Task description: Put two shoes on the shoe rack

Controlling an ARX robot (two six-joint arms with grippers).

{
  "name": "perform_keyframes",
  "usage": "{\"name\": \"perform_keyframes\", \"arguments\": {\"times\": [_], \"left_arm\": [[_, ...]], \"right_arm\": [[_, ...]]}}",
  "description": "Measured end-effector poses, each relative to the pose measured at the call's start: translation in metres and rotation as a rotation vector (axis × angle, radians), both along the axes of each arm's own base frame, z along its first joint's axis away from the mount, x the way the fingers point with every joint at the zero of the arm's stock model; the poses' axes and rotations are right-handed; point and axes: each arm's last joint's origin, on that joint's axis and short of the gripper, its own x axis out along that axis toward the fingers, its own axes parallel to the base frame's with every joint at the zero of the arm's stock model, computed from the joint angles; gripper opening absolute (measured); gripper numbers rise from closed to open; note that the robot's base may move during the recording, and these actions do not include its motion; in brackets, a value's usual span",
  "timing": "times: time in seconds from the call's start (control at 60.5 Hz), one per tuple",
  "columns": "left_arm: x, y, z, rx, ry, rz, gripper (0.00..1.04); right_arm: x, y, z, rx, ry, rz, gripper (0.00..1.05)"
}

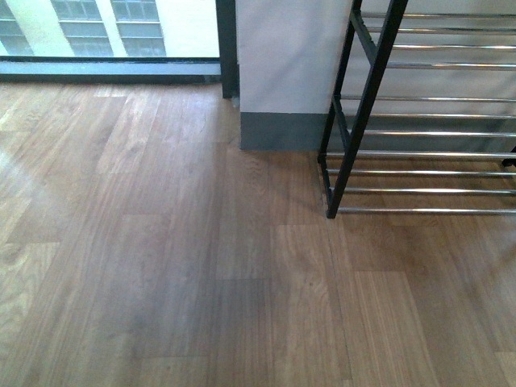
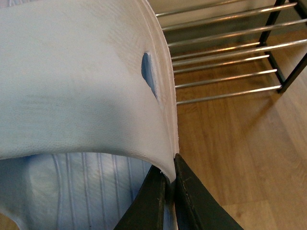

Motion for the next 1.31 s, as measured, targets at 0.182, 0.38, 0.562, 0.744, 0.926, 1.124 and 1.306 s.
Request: {"name": "perform_keyframes", "arguments": {"times": [0.182,0.38,0.562,0.744,0.926,1.124,1.306], "left_arm": [[-0.0003,-0.0005,-0.0001,-0.001,0.001,-0.005,0.02],[-0.0002,-0.0006,-0.0004,-0.001,0.003,-0.006,0.02],[-0.0002,-0.0006,-0.0004,0.001,0.002,-0.003,0.02],[-0.0004,-0.0005,0.0,0.0,0.0,-0.003,0.02],[-0.0004,-0.0005,0.0,0.0,0.0,-0.003,0.02],[-0.0002,-0.0003,-0.0002,0.0,0.001,-0.002,0.02],[-0.0002,-0.0003,-0.0002,0.0,0.001,-0.002,0.02]], "right_arm": [[-0.0006,-0.0013,-0.0005,-0.003,0.003,-0.013,0.02],[-0.0006,-0.0012,-0.0003,-0.001,0.002,-0.01,0.02],[-0.0006,-0.0011,-0.0002,-0.001,0.001,-0.009,0.02],[-0.0006,-0.0012,-0.0002,-0.001,0.001,-0.009,0.02],[-0.0006,-0.0011,-0.0002,-0.001,0.001,-0.009,0.02],[-0.0006,-0.0011,-0.0003,-0.001,0.002,-0.009,0.02],[-0.0006,-0.0011,-0.0002,-0.001,0.001,-0.009,0.02]]}}
